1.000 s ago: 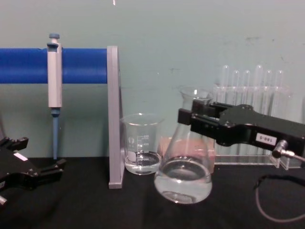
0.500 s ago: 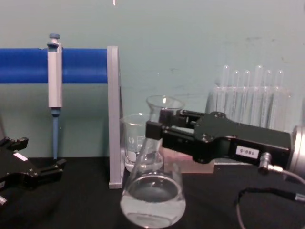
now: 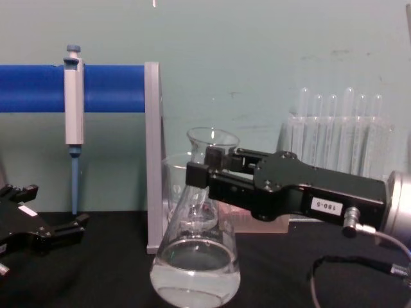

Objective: Grasp the erlenmeyer flask with one hand, shake it three times, then place it back.

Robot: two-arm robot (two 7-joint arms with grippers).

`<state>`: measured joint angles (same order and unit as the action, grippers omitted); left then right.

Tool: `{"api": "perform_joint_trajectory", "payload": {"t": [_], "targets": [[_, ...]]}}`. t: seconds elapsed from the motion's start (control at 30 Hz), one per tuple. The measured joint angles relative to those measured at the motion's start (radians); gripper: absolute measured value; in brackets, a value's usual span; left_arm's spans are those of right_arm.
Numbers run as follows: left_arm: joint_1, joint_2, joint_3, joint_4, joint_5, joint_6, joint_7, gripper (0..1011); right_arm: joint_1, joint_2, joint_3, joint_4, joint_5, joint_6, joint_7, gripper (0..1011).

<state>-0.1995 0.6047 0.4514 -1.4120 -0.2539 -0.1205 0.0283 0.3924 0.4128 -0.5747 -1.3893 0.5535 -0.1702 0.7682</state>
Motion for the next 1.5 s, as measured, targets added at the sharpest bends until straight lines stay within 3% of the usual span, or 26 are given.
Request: {"api": "perform_joint_trajectory", "payload": {"t": [0.2,0.57,1.0,1.5], "targets": [[0.0,0.0,0.0,0.0,0.0,0.0,0.0,1001,-0.021,-0.008,0.018,-0.01,-0.008,-0.015,-0.061,450],[0.0,0.0,0.0,0.0,0.0,0.0,0.0,1001,-0.068,-0.015,0.077,-0.043,-0.071,-0.024,-0.2,450],[0.0,0.0,0.0,0.0,0.0,0.0,0.0,1001,-0.148,-0.001,0.199,-0.091,-0.145,0.006,-0.393,450],[0.0,0.0,0.0,0.0,0.0,0.0,0.0,1001,-0.221,0.004,0.313,-0.131,-0.19,0.042,-0.51,451]]}}
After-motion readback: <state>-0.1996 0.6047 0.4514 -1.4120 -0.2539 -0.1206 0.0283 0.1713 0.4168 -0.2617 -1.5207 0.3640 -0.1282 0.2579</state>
